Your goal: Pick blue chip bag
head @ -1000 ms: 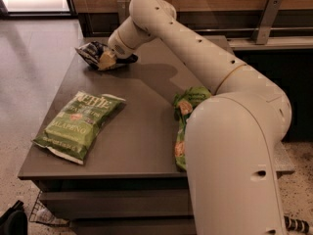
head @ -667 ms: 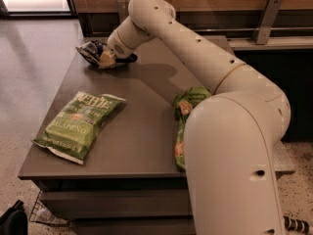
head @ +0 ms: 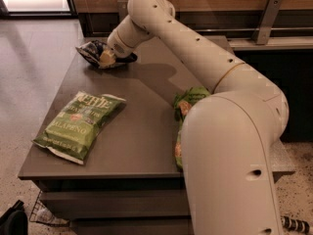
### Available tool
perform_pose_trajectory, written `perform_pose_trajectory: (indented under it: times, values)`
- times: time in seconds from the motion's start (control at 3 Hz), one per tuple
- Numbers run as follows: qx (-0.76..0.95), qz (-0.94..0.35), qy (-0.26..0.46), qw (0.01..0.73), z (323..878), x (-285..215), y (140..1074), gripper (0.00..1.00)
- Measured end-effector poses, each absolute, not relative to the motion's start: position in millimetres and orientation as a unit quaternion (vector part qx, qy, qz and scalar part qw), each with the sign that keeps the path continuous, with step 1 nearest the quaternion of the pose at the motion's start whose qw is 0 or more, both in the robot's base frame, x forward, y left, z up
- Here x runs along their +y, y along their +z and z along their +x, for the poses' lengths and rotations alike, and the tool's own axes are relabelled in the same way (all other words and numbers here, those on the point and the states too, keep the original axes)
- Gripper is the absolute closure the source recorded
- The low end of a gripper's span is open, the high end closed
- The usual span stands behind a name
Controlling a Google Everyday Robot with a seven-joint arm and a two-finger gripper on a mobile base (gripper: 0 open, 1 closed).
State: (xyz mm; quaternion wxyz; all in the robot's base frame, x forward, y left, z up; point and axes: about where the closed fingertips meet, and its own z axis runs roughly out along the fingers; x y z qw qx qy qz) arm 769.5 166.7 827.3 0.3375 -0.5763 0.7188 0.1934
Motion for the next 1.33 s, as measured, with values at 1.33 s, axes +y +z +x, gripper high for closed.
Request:
perform_pose_trajectory:
  times: [1.33]
  values:
    - [0.626, -0.619, 0.161, 0.446, 703, 145, 989, 1.0]
